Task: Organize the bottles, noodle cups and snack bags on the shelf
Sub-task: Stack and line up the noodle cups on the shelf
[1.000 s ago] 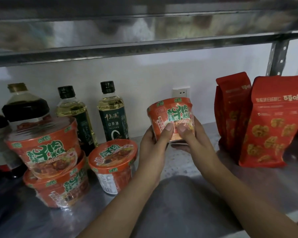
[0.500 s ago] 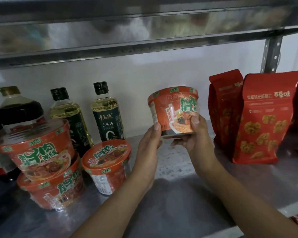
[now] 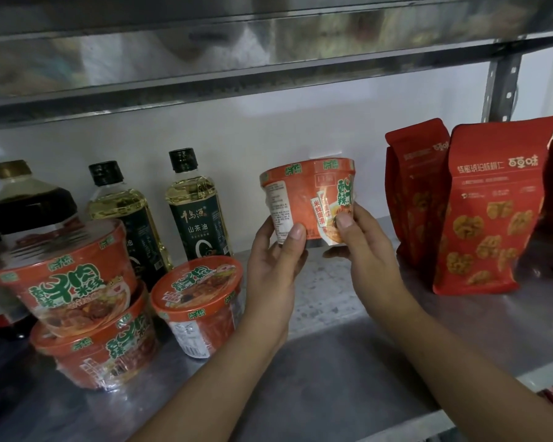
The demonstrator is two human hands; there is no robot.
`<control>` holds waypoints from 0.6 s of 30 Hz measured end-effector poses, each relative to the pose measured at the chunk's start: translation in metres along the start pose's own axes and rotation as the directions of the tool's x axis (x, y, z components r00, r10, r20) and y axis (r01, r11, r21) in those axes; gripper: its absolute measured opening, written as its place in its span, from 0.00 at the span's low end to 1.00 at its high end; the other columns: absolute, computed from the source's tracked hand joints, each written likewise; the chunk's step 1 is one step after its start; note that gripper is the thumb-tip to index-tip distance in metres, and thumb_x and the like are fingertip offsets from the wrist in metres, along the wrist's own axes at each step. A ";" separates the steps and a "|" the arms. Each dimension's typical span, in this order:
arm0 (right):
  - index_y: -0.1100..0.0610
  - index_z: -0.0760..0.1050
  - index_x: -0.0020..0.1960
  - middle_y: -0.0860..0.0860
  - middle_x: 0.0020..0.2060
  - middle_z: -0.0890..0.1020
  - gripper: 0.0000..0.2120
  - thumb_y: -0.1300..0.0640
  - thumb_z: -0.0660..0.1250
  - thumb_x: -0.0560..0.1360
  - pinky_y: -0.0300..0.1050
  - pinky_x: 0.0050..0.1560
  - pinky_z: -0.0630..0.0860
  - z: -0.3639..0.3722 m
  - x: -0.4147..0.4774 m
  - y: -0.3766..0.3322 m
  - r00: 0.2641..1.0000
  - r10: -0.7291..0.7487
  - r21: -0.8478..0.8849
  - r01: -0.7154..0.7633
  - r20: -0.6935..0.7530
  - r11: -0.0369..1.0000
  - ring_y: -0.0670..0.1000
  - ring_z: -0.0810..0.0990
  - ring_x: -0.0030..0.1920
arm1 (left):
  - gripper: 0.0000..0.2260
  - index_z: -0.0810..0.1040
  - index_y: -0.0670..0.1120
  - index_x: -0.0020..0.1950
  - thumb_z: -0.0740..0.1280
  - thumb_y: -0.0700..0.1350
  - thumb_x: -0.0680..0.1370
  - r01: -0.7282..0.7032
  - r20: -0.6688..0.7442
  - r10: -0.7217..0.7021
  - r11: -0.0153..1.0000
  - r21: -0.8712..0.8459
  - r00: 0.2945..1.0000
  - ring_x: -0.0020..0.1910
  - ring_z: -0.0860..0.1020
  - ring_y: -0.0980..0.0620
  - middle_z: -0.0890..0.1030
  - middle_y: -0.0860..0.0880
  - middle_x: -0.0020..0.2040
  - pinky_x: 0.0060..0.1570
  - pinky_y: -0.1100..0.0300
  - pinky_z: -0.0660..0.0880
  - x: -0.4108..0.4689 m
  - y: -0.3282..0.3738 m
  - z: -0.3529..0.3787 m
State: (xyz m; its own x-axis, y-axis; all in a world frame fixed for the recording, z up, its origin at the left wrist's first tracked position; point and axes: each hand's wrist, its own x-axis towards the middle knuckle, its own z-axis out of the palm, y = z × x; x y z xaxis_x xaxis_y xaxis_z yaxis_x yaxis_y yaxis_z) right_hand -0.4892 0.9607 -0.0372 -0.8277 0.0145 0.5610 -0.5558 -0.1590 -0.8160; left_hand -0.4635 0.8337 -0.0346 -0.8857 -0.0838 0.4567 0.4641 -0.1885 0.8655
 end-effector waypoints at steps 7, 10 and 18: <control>0.41 0.64 0.71 0.39 0.63 0.75 0.21 0.45 0.62 0.80 0.40 0.55 0.79 0.003 -0.001 0.001 0.990 -0.112 -0.087 0.105 -0.085 0.991 0.41 0.78 0.61 | 0.38 0.66 0.55 0.74 0.73 0.61 0.66 -0.011 -0.073 0.010 1.000 -0.012 0.997 0.64 0.79 0.52 0.82 0.50 0.64 0.66 0.53 0.74 0.003 -0.002 -0.001; 0.43 0.66 0.71 0.43 0.66 0.74 0.18 0.49 0.62 0.82 0.44 0.56 0.80 0.000 -0.001 0.000 0.971 -0.200 -0.155 0.180 -0.131 0.971 0.45 0.78 0.62 | 0.33 0.67 0.58 0.73 0.70 0.62 0.70 -0.013 -0.079 0.011 1.000 -0.015 0.997 0.66 0.78 0.52 0.80 0.51 0.66 0.65 0.55 0.73 0.002 -0.002 -0.003; 0.56 0.72 0.72 0.47 0.59 0.83 0.23 0.47 0.59 0.80 0.40 0.55 0.80 0.002 -0.004 -0.010 0.991 -0.113 0.010 0.114 -0.069 0.993 0.46 0.82 0.60 | 0.24 0.70 0.53 0.73 0.64 0.60 0.79 -0.006 -0.041 0.004 0.999 -0.044 0.999 0.67 0.77 0.51 0.80 0.51 0.66 0.68 0.49 0.73 0.000 0.001 -0.001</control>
State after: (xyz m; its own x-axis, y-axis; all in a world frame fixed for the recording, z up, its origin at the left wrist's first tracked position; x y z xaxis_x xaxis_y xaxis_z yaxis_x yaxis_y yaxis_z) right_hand -0.4805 0.9601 -0.0309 -0.7632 0.1003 0.6383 -0.6454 -0.1658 -0.7456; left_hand -0.4625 0.8323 -0.0339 -0.8834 -0.1243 0.4517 0.4685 -0.2304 0.8529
